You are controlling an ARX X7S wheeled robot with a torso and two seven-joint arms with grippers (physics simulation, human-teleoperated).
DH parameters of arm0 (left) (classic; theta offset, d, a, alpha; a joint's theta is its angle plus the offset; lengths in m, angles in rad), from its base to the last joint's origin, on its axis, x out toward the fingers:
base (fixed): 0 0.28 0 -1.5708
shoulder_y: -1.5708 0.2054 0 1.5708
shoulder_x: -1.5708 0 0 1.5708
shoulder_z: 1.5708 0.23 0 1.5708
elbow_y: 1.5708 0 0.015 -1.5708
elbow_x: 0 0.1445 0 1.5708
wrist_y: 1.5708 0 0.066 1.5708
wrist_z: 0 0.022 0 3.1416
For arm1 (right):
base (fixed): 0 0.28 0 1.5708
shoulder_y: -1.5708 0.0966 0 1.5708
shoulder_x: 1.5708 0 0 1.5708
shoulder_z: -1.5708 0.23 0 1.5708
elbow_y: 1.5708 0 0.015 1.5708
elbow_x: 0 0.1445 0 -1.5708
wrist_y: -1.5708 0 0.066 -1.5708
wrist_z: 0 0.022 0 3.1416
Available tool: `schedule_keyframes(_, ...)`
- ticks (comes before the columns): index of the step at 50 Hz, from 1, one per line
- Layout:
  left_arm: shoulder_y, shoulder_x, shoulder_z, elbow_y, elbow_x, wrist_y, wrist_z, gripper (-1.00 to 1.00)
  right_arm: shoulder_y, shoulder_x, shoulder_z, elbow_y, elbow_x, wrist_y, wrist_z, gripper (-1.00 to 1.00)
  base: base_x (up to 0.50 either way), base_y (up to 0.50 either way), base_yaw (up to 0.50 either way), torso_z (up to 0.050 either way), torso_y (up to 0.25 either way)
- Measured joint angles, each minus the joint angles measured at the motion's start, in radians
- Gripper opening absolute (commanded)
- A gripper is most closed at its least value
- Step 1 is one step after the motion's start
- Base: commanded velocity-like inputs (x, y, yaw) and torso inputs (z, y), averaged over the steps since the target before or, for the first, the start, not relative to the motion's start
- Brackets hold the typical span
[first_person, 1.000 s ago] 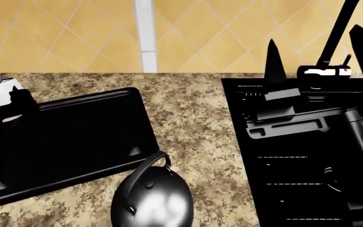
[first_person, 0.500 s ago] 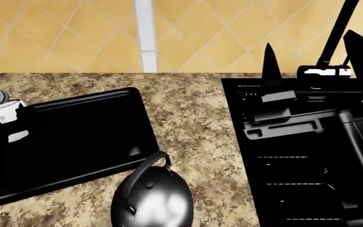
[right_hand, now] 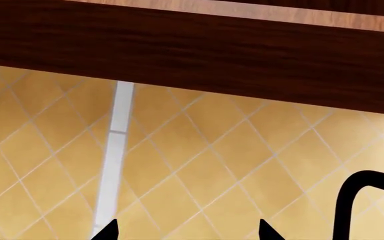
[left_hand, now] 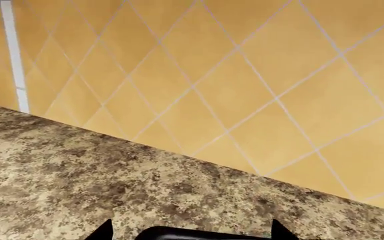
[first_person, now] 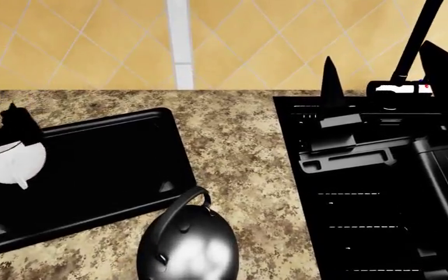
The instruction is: Pick the kettle from the counter and place it on the tray. Then pick the mug from the cabinet and place it on the tray. Then close the cabinet doors.
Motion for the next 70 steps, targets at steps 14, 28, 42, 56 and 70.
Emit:
schedule_keyframes(14,-0.16,-0.065,-0.104,0.285,-0.356,-0.242,-0.089,1.0,-0.003,-0.001,0.009,-0.004,0.012,0.0,0.006,1.0,0.0,0.0,0.0,0.0,0.0)
schedule_keyframes(28,-0.189,-0.202,-0.275,0.531,-1.055,-0.291,-0.298,1.0,-0.012,0.0,0.028,-0.013,0.033,0.002,0.016,1.0,0.0,0.0,0.0,0.0,0.0)
schedule_keyframes(42,-0.166,-0.195,-0.42,0.726,-1.702,-0.293,-0.574,1.0,-0.021,-0.011,0.041,-0.011,0.037,0.014,0.016,1.0,0.0,0.0,0.0,0.0,0.0)
schedule_keyframes(56,-0.228,0.025,-0.358,0.783,-2.166,-0.414,-0.996,1.0,-0.063,-0.032,0.073,-0.014,0.001,0.033,-0.021,1.0,0.0,0.0,0.0,0.0,0.0)
schedule_keyframes(70,-0.212,0.121,-0.308,0.797,-2.266,-0.478,-1.108,1.0,-0.1,-0.05,0.103,-0.017,-0.03,0.052,-0.055,1.0,0.0,0.0,0.0,0.0,0.0)
